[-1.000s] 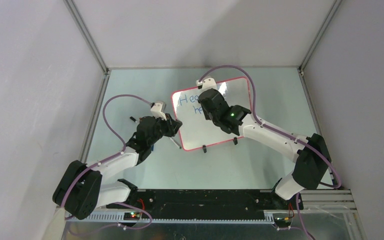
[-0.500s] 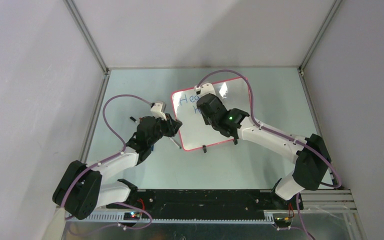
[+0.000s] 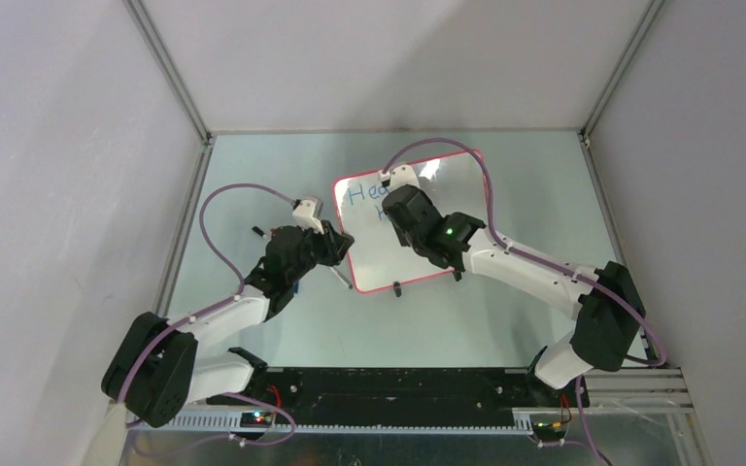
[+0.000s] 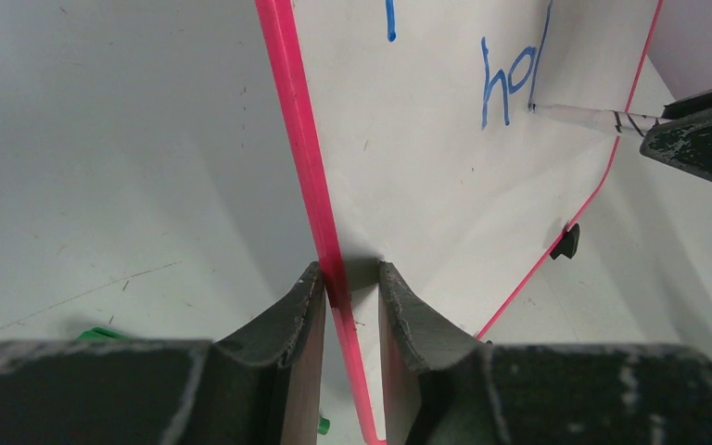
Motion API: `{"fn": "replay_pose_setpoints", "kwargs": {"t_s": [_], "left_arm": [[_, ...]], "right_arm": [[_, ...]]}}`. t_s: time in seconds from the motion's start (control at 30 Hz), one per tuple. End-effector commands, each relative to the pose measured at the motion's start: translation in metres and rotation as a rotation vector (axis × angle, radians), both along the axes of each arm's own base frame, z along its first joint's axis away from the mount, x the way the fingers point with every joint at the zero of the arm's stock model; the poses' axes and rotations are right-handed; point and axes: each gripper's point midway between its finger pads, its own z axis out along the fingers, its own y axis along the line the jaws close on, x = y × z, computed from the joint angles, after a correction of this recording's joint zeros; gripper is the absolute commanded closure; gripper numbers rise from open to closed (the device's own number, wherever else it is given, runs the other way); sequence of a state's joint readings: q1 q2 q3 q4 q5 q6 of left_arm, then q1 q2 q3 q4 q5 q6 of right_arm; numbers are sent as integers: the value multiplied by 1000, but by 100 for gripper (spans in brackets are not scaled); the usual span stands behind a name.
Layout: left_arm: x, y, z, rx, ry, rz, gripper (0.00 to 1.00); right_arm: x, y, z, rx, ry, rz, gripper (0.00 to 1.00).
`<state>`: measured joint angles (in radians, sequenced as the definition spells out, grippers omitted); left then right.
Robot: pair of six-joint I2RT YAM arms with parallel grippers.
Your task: Write a sentence on the whiteboard
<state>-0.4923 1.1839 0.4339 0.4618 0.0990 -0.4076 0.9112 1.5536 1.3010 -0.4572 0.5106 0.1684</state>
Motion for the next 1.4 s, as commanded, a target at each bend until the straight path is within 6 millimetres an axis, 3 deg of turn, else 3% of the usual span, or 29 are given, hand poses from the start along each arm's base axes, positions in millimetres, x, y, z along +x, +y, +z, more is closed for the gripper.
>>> {"fn": "replay_pose_setpoints", "kwargs": {"t_s": [0.0,0.4,0.63,0.87,1.17,1.37], "left_arm": [[7,-2,18,24,-64,-3,73],[7,-2,17,23,-62,-2,73],[7,-2,17,25,-60,-3,72],[5,-1,18,25,-61,-4,72],[6,-2,17,19,-59,-4,71],[6,1,19,26,-65,5,71]], "right_arm": [[-3,-5,26,60,-45,-9,100],[11,-3,60,179,-110,22,100],[14,-4,53,177,-145,17,100],[5,-16,62,202,-192,11,100],[2,-32,60,198,-267,-23,100],[0,-25,52,193,-266,-12,100]]}}
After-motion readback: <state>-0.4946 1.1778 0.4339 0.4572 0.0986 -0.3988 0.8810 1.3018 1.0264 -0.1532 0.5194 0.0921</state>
